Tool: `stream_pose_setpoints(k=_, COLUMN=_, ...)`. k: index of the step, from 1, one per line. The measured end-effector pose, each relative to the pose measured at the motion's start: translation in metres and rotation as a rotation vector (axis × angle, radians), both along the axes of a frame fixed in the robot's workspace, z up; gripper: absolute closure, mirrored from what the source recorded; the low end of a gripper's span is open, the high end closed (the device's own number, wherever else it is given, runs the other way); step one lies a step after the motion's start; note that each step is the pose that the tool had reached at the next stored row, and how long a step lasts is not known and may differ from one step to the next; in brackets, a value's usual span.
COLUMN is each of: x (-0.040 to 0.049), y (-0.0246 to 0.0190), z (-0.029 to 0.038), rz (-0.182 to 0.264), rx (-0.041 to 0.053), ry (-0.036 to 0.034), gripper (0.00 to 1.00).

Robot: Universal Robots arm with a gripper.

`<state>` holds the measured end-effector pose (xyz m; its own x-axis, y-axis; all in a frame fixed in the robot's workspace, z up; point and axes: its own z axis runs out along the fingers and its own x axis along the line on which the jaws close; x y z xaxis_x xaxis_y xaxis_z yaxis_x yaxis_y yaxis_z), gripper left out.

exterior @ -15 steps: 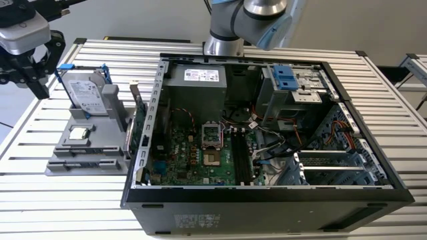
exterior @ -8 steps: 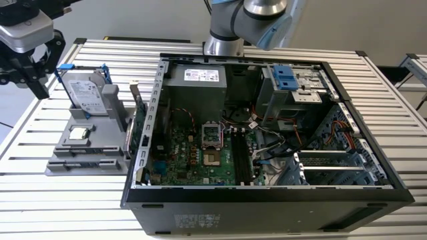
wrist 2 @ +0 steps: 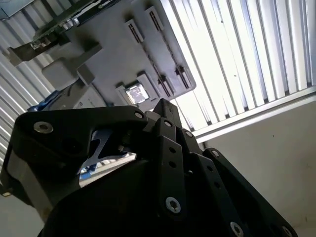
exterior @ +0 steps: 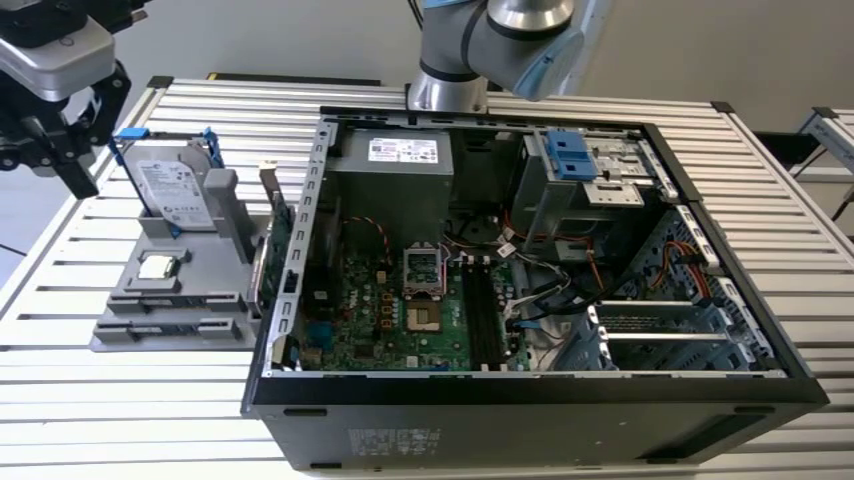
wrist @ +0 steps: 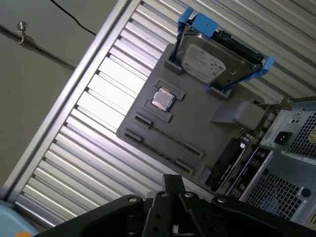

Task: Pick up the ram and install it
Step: 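Pick up the ram and move it above insertion slot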

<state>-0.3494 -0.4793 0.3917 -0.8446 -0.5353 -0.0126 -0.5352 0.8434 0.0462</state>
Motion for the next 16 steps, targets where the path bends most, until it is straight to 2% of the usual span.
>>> stream_pose_setpoints(k=16, x=0.0000, y=0.0018, z=0.0000, rz=0.150, rx=-0.0013, ry=0.0000, gripper=1.00)
